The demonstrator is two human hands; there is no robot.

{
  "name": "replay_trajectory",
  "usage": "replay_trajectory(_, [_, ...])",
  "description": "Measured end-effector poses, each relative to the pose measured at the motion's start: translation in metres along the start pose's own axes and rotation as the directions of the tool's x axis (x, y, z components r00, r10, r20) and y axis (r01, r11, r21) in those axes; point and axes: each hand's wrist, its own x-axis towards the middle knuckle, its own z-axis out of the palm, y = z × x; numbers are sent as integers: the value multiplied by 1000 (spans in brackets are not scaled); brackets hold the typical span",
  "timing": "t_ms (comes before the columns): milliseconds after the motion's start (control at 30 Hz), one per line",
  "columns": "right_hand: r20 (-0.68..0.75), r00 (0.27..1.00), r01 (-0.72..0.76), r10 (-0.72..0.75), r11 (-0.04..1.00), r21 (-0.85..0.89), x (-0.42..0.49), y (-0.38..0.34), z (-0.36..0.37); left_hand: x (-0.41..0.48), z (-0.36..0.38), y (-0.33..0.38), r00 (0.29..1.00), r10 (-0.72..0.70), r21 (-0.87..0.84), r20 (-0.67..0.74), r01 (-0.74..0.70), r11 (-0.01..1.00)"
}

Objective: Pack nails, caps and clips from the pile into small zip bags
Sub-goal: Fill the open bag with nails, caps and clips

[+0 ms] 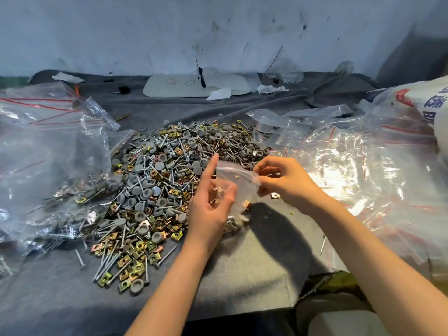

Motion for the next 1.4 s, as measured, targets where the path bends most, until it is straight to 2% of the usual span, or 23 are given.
replay_trajectory(133, [-23, 1000, 11, -9, 997, 82, -3, 2, 18, -1, -1, 2, 1000, -12, 6, 8, 12, 1000])
replay_trajectory(200, [-98, 995, 19, -1, 983, 181, -5, -1, 18, -1, -1, 1, 998, -59, -11, -4, 59, 998])
replay_trajectory(267, [-186, 983, 70, -14, 951, 300, -6, -8, 13, -1, -1, 1, 998, -69, -35, -9, 69, 997])
replay_trajectory(333, [-202, 975, 157, -94, 933, 323, -9, -20, 7, -1, -1, 1, 998, -62, -65, 6, 63, 996])
replay_trajectory(433, [-127, 947, 311, -295, 942, 130, -11, -40, 8, -1, -1, 1, 999, -29, -62, 32, 31, 998])
replay_trajectory(533, [-17, 933, 359, -360, 932, -48, -10, -51, 14, -1, -2, 2, 999, -9, -80, 53, 13, 997])
replay_trajectory(700, [43, 947, 322, -319, 933, -163, -10, -53, 17, -2, -1, 5, 998, -33, -127, 49, 39, 991])
replay_trajectory(867, [123, 955, 295, -268, 866, -404, -12, -55, 12, -2, 0, 4, 998, -54, -114, 29, 57, 992])
replay_trajectory(1033, [218, 955, 282, -203, 853, -439, -11, -62, 9, -1, 0, 4, 999, -45, -132, 26, 48, 990])
replay_trajectory(1167, [207, 947, 313, -247, 860, -403, -13, -66, 6, 0, -1, 0, 1000, -24, -135, 11, 25, 991])
replay_trajectory(1267, [18, 925, 369, -380, 885, -284, -7, -60, -3, 0, -1, 1, 999, -45, -176, -20, 41, 983])
replay_trajectory(1333, [-70, 926, 315, -371, 862, -397, -1, -48, -13, 0, 0, 5, 995, -74, -193, -64, 60, 979])
replay_trajectory(1367, [-46, 956, 222, -289, 818, -530, 2, -39, -18, -1, 1, 7, 993, -89, -185, -76, 73, 980])
replay_trajectory(1400, [5, 988, 117, -155, 729, -674, 4, -28, -20, -1, 1, 7, 992, -97, -175, -85, 81, 981])
